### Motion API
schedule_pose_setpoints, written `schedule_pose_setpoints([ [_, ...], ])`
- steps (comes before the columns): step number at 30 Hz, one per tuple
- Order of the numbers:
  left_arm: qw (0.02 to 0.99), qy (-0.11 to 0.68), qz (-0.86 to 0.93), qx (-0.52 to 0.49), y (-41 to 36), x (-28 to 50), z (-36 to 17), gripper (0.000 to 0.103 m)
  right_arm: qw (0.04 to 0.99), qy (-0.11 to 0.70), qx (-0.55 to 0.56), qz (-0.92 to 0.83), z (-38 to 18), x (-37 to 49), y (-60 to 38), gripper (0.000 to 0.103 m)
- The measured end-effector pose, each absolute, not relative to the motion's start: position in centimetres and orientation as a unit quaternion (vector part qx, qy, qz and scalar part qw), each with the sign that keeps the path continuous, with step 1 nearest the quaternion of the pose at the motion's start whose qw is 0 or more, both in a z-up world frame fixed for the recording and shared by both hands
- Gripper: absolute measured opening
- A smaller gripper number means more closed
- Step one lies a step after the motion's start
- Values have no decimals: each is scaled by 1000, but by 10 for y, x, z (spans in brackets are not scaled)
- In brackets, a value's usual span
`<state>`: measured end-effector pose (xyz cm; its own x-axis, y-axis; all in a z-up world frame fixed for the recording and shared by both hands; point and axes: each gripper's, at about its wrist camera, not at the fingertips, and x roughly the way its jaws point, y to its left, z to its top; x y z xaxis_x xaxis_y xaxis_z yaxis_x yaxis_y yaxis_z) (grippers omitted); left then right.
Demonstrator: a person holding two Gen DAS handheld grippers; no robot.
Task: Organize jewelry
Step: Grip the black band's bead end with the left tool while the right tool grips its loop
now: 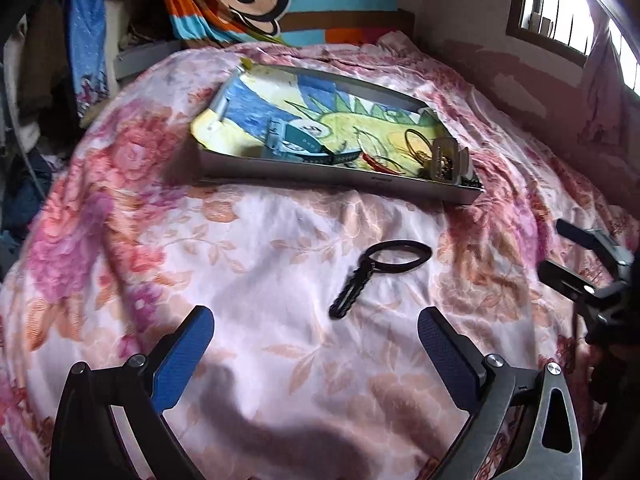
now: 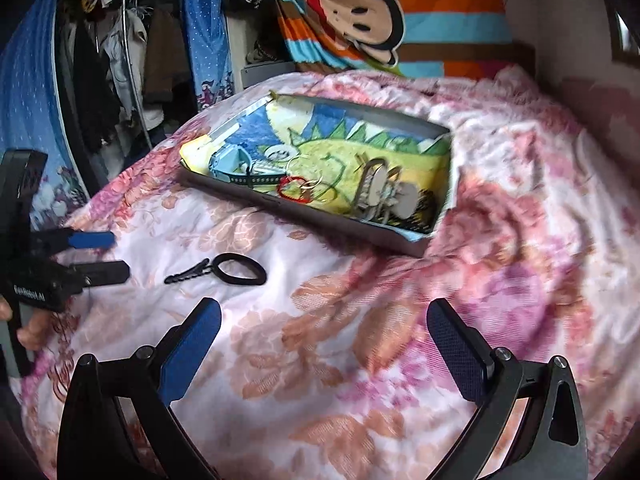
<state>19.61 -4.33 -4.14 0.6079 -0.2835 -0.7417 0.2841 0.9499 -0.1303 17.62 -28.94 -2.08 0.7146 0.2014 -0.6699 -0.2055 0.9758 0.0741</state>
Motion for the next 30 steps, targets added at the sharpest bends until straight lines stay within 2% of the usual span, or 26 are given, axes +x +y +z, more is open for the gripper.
schedule_pose_setpoints([
  [1, 895, 415, -165, -2, -44, 197, -43, 97, 924, 364, 1, 117, -24, 180, -288, 94],
  [3, 890, 419, -181, 2, -49, 200, -45, 83, 917, 376, 8, 135, -32, 191, -282, 82],
  [7, 883, 418, -210, 40, -65, 204, -51, 68, 900, 397, 23, 181, -47, 215, -268, 57],
  [9, 876, 423, -226, 43, -68, 208, -53, 54, 896, 400, 17, 192, -53, 224, -262, 51],
  [13, 867, 432, -245, 37, -71, 218, -59, 40, 887, 413, 14, 208, -64, 240, -252, 33],
  [15, 863, 437, -249, 45, -74, 223, -63, 31, 883, 417, 15, 215, -69, 244, -249, 29],
  [21, 851, 460, -243, 67, -81, 237, -77, 26, 872, 433, 16, 229, -78, 252, -244, 26],
  [25, 849, 467, -238, 70, -82, 242, -80, 24, 867, 442, 5, 231, -84, 252, -239, 19],
  [30, 848, 470, -231, 85, -86, 240, -84, 17, 861, 453, -1, 232, -89, 250, -235, 14],
])
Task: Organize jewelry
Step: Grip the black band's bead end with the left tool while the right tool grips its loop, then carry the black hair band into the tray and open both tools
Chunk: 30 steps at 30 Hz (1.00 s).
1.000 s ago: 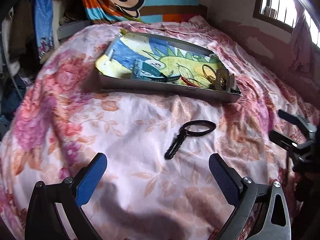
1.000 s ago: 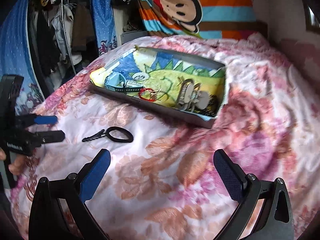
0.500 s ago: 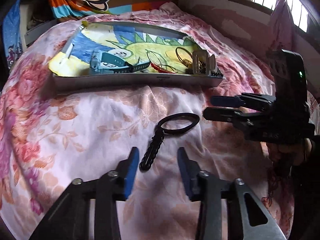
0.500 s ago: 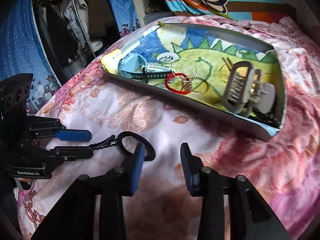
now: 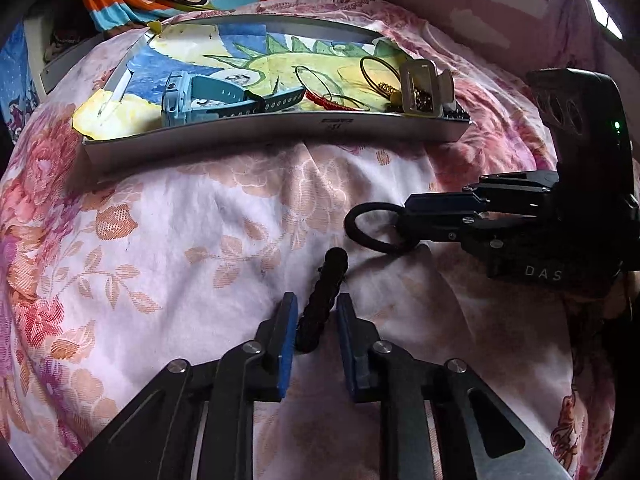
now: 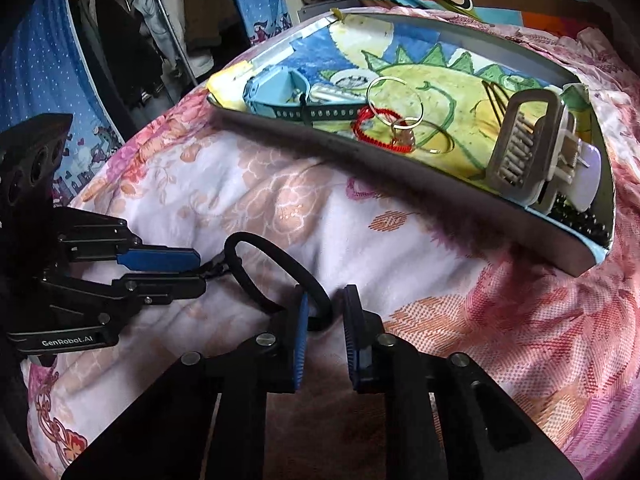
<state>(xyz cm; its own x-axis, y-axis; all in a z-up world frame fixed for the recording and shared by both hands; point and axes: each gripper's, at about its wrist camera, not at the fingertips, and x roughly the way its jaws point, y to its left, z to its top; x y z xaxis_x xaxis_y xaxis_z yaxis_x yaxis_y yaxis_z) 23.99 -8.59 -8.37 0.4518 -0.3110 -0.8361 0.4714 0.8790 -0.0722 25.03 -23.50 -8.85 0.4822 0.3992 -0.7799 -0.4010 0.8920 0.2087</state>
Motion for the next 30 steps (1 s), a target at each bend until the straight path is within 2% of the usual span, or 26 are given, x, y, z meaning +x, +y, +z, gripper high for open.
schedule_pose_setpoints([
  [3, 848, 473, -226, 77, -85, 240, -84, 16, 860, 454, 1, 231, -90, 250, -235, 12],
  [7, 850, 474, -220, 68, -84, 239, -84, 14, 869, 442, -3, 222, -89, 246, -235, 5],
  [15, 869, 450, -202, 31, -76, 238, -76, 14, 891, 398, 29, 218, -77, 240, -243, 4],
  [24, 921, 352, -157, -53, -40, 242, -32, 13, 926, 331, 20, 180, -41, 245, -244, 4],
  [30, 944, 304, -111, -58, -26, 276, -6, 13, 941, 308, 41, 133, -23, 271, -247, 4],
])
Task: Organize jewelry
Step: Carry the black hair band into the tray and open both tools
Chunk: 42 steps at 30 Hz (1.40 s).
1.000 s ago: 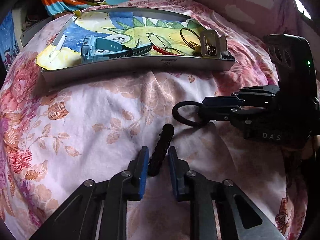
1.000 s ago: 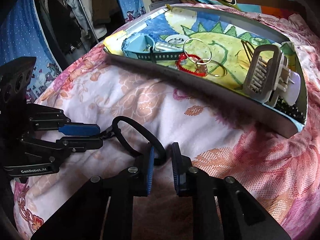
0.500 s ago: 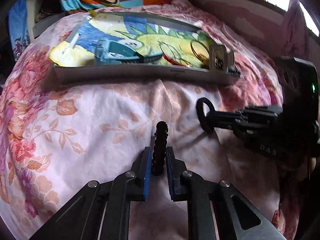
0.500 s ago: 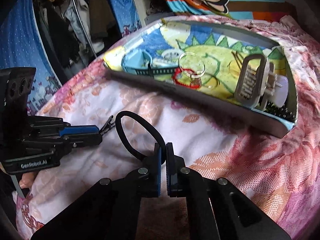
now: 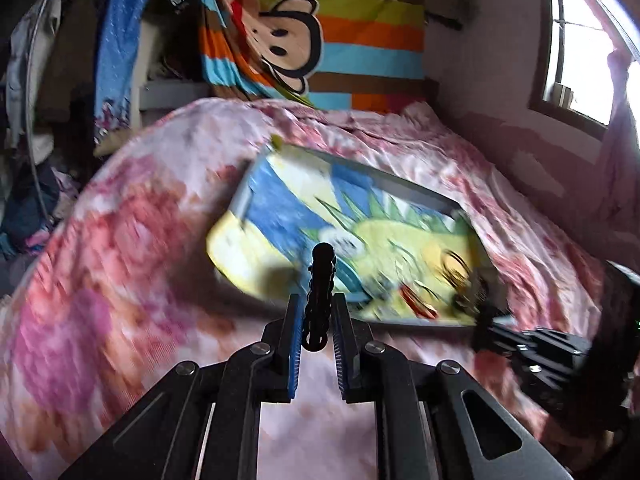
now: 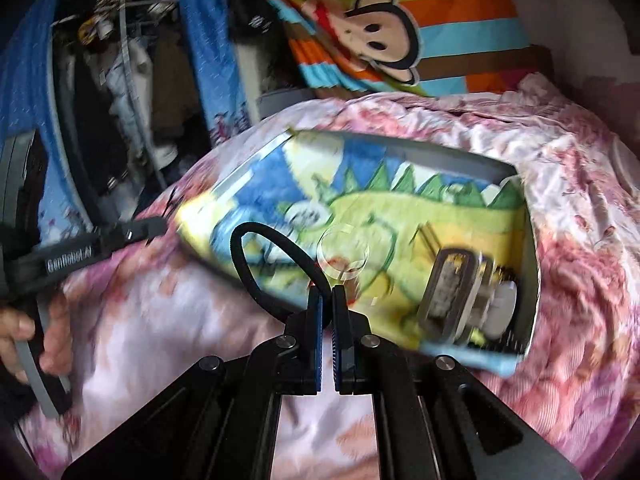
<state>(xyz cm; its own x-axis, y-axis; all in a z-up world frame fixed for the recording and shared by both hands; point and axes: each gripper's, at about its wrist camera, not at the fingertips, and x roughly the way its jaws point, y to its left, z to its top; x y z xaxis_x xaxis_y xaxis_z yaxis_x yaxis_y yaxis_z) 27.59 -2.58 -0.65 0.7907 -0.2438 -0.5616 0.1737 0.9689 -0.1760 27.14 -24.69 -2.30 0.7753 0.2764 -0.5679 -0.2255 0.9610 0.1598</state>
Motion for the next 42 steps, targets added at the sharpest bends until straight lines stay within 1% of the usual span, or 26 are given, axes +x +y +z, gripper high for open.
schedule_pose_setpoints([
  [4, 947, 307, -84, -53, -22, 302, -6, 13, 947, 302, 55, 96, -25, 291, -248, 4],
  [9, 945, 318, -79, -18, -31, 325, -15, 14, 950, 302, 39, 69, -39, 304, -242, 4],
  [14, 937, 341, -71, -9, -32, 340, -30, 14, 939, 337, 28, 60, -56, 317, -237, 4],
  [23, 932, 356, -73, 12, -37, 343, -40, 14, 934, 351, 40, 54, -63, 319, -243, 4],
  [34, 928, 366, -73, -13, -33, 344, -38, 14, 932, 354, 46, 60, -63, 321, -244, 5],
  [38, 928, 366, -66, -25, -30, 340, -34, 15, 936, 340, 63, 61, -56, 316, -251, 5],
  [39, 929, 364, -66, -24, -30, 339, -33, 18, 937, 337, 65, 61, -54, 315, -252, 7],
  [40, 930, 362, -67, -22, -31, 337, -30, 21, 938, 334, 67, 61, -52, 313, -253, 12],
  [41, 931, 357, -68, -24, -31, 334, -27, 28, 940, 330, 67, 60, -51, 311, -253, 16],
  [42, 933, 353, -70, -26, -31, 331, -25, 37, 941, 327, 67, 60, -49, 310, -254, 25],
])
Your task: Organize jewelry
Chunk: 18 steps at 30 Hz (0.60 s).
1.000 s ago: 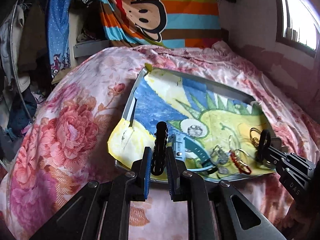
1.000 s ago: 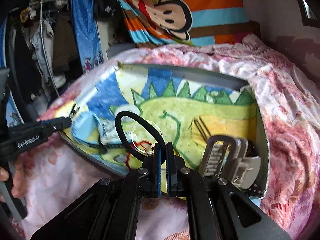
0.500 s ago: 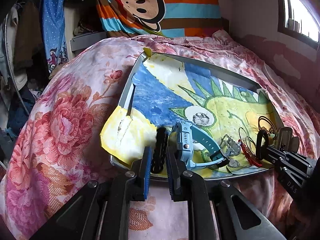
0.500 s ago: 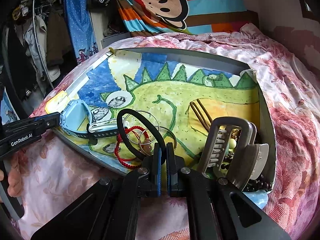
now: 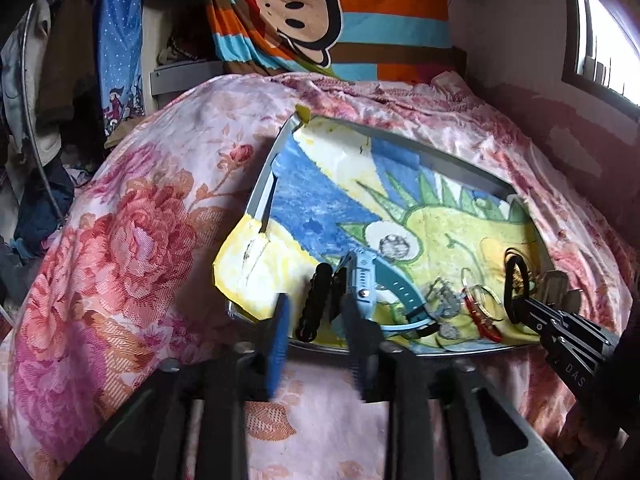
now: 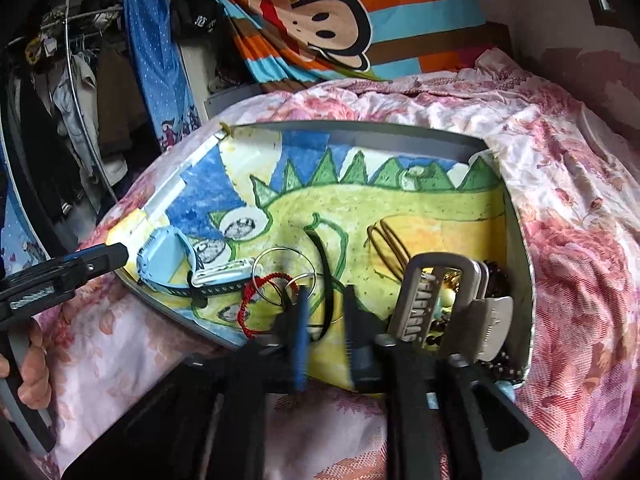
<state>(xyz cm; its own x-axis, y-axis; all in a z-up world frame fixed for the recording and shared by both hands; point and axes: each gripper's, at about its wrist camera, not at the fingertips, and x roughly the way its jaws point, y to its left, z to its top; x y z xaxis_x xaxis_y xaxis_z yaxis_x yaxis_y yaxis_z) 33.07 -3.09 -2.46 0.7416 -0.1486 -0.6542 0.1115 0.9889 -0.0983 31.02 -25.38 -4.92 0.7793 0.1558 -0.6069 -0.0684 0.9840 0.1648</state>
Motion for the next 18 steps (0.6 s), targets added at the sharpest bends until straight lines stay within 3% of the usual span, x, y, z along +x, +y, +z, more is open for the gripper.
schedule_pose_setpoints([
  [1, 935, 347, -71, -31, -30, 327, -22, 42, 943, 322, 65, 58, -47, 308, -253, 32],
  [3, 938, 337, -70, -41, -27, 322, -17, 55, 945, 316, 61, 57, -45, 306, -252, 34],
  [6, 940, 330, -69, -62, -21, 316, -10, 57, 948, 306, 61, 57, -38, 301, -254, 34],
  [7, 940, 329, -70, -67, -20, 315, -9, 58, 950, 300, 63, 56, -35, 298, -255, 38],
  [10, 944, 316, -64, -73, -18, 307, -4, 77, 958, 273, 68, 49, -24, 286, -259, 55],
  [12, 949, 302, -60, -72, -19, 300, -1, 86, 964, 253, 71, 46, -15, 276, -262, 60],
  [18, 960, 261, -56, -82, -18, 279, 16, 99, 978, 196, 64, 40, 16, 244, -263, 81],
])
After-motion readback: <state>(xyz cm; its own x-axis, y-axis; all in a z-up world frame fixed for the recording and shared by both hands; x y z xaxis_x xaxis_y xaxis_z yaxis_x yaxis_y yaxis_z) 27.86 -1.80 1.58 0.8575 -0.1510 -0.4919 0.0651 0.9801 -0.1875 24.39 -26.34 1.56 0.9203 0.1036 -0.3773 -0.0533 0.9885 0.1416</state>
